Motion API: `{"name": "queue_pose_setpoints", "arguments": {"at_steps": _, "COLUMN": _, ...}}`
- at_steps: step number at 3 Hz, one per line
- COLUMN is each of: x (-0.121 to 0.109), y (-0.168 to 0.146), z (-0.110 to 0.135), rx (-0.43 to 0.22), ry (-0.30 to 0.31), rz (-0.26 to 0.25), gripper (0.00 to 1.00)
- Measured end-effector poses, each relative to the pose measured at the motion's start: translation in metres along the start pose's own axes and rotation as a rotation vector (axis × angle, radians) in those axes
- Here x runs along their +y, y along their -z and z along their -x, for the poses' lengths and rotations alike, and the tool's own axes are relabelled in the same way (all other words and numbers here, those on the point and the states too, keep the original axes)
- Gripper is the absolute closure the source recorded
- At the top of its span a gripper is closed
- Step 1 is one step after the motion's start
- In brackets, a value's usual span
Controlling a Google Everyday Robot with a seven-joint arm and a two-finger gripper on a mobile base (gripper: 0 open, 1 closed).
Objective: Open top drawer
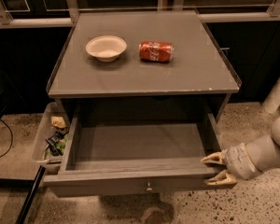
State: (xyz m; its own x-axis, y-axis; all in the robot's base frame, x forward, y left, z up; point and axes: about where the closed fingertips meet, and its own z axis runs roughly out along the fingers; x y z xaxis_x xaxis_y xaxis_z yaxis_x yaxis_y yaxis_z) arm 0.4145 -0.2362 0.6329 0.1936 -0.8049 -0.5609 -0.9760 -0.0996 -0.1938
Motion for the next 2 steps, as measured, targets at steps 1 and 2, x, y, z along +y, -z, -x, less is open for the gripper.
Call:
{"name": "queue_pose_setpoints", "arguments": {"at_steps": 1, "x": 0.0014, "y": 0.0015, "z": 0.0014, "rx": 0.000, "ry": 0.000, "rz": 0.000, "gripper": 1.00}}
{"name": "queue_pose_setpoints", "arguments": {"at_steps": 2, "x": 0.0014, "y": 0.0015, "z": 0.0014, "rx": 0.000, "ry": 0.000, "rz": 0.000, "gripper": 0.83}}
